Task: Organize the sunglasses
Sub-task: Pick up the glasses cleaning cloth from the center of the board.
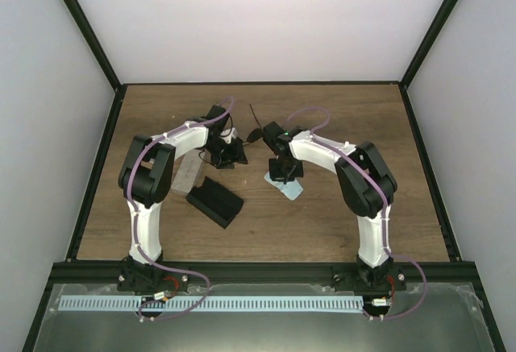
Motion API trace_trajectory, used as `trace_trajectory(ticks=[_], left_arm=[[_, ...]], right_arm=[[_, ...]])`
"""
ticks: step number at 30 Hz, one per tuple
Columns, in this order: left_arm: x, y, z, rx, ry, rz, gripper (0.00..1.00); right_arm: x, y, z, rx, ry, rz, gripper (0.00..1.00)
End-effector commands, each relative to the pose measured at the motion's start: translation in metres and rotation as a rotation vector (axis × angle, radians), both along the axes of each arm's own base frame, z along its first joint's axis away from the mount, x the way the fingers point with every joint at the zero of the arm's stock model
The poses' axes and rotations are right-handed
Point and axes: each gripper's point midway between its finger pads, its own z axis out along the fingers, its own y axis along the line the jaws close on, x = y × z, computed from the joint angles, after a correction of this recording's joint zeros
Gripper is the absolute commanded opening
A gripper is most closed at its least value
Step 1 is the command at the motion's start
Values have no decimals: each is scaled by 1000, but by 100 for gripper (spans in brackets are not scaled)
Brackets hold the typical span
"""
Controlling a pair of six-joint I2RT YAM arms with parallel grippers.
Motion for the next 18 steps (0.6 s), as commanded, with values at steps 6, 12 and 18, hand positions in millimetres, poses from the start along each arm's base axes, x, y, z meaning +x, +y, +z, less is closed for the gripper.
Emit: trace_trajectory(ticks=[6, 12, 18], left_arm=[[4, -2, 3, -27, -10, 2, 55], [3, -2, 3, -30, -9, -2, 55], [4, -3, 6, -36, -15, -5, 55]], right_arm=[[10, 9, 43, 54, -79, -7, 1], [1, 9, 38, 60, -46, 23, 1], [-14, 6, 23, 67, 10, 53, 7]])
